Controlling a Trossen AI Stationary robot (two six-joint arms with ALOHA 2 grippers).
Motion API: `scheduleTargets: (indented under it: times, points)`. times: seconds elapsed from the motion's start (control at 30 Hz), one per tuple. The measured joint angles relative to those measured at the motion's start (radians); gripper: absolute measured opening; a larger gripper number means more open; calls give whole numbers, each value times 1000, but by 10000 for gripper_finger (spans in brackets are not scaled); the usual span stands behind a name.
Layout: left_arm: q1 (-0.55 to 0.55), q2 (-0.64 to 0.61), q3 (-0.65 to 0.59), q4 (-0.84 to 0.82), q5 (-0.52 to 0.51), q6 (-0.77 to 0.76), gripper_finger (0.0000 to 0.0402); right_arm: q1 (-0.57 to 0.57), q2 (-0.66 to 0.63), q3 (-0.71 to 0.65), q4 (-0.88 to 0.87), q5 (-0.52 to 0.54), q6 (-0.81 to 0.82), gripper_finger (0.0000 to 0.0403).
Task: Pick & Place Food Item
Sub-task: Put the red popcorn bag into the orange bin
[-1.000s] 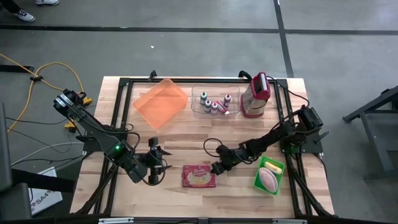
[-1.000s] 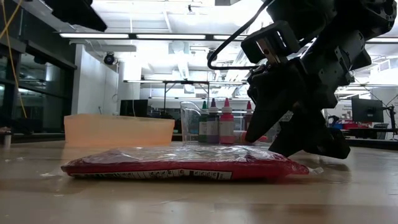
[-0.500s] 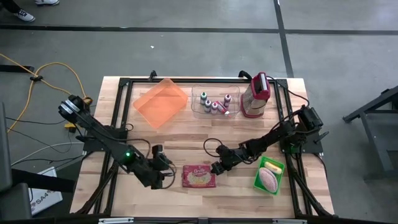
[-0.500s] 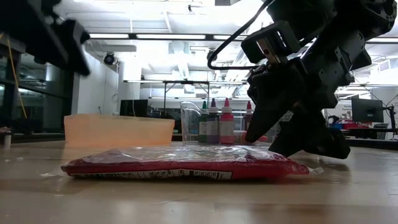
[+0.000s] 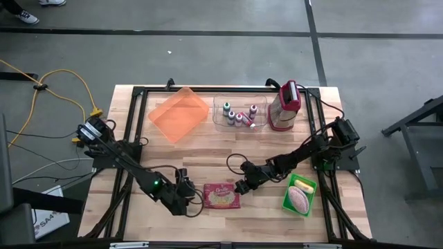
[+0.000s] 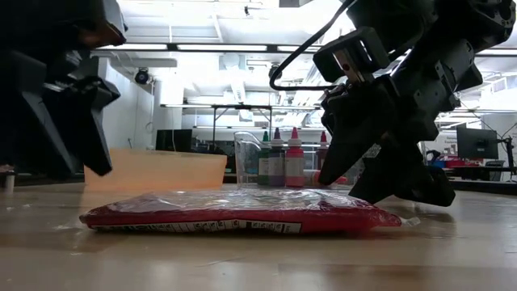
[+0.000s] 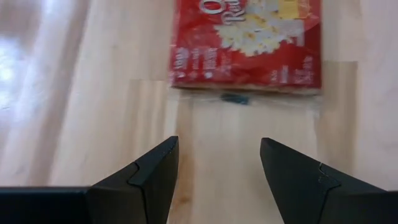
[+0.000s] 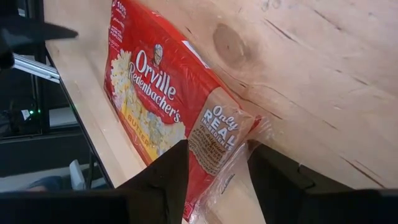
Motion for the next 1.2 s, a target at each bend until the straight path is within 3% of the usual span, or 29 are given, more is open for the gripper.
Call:
scheduleTargets:
  times: [0.2, 0.8, 1.2]
  points:
    - [1, 28, 0, 56, 65, 7, 218, 0, 0, 0, 2, -14, 0, 152]
    - [1, 28, 0, 53, 71, 2, 218, 0, 0, 0, -16, -159, -44, 149]
    - [1, 28, 0, 53, 71, 0, 218, 0, 0, 0, -42, -162, -50, 70]
